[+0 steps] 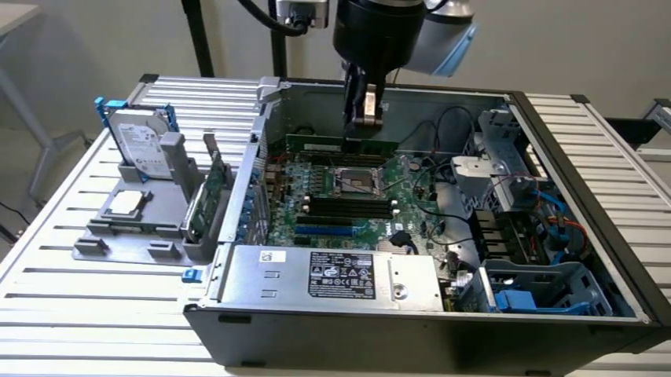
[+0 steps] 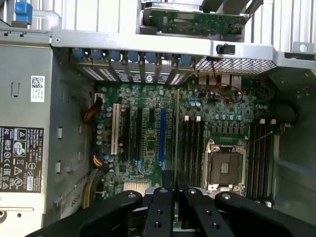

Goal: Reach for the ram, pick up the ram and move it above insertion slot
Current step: 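Pick up the ram and move it above insertion slot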

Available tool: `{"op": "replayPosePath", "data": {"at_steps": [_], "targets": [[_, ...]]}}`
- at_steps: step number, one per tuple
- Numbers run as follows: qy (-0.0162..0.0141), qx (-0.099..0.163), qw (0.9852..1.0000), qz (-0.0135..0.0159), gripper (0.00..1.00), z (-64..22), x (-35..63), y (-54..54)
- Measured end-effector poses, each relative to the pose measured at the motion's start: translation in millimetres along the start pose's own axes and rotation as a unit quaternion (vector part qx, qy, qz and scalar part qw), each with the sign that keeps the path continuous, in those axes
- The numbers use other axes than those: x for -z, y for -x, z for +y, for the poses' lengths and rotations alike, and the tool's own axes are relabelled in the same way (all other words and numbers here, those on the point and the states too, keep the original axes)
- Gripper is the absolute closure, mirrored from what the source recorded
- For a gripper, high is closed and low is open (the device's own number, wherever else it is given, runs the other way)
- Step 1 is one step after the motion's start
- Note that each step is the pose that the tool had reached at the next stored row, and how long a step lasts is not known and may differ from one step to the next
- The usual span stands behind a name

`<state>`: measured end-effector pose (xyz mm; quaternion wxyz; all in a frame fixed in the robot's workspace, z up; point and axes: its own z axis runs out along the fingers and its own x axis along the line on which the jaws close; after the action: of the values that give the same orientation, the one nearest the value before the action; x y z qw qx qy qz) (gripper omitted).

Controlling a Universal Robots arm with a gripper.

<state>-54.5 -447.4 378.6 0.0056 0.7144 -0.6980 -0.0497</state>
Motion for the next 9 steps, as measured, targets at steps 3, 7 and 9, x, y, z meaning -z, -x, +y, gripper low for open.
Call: {"op": "replayPosePath", "data": {"at_steps": [3,7,9], "targets": [[0.0000,0.000,1.0000,0.0000,0.86,-5.9,-0.9,6.9],[-0.0001,0.000,1.0000,0.0000,0.86,-11.2,-2.6,13.7],[-0.0002,0.000,1.0000,0.0000,0.86,-14.1,-3.2,15.4]]}}
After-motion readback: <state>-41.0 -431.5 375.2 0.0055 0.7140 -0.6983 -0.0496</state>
